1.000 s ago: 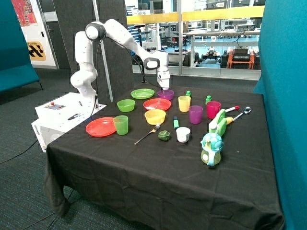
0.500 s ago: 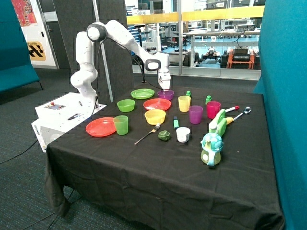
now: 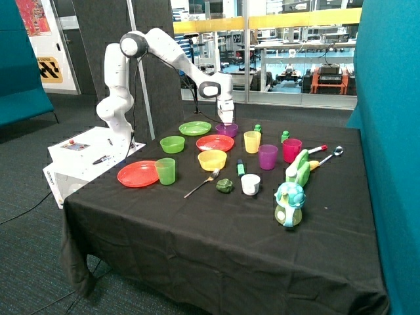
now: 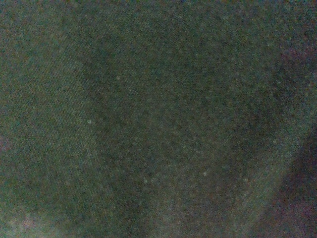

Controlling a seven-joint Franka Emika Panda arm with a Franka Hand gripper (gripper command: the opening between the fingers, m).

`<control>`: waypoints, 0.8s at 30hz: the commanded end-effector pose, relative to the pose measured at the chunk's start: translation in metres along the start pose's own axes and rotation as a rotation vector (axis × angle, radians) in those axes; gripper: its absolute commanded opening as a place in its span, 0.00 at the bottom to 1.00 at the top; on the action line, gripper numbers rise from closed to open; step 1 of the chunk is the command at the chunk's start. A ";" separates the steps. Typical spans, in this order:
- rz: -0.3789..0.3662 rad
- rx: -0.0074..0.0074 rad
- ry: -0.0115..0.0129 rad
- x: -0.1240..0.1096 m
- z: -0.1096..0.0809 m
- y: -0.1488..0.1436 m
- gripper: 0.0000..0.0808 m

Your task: Stack the bowls

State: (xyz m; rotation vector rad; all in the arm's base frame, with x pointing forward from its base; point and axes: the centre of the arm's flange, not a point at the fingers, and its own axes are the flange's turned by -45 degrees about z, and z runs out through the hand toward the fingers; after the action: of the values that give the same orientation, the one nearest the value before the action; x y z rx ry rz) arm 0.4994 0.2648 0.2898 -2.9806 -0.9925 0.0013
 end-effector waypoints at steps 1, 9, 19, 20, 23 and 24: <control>0.013 -0.0004 0.0007 -0.002 0.003 0.001 0.00; 0.022 -0.0004 0.0007 -0.004 0.004 0.003 0.00; 0.019 -0.0004 0.0007 -0.004 -0.002 0.003 0.00; 0.019 -0.0004 0.0007 -0.003 -0.003 0.003 0.00; 0.020 -0.0004 0.0007 -0.003 -0.007 0.005 0.00; 0.021 -0.0004 0.0007 -0.003 -0.008 0.006 0.00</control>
State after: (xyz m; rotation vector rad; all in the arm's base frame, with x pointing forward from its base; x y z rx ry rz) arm 0.5000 0.2611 0.2895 -2.9924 -0.9668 -0.0007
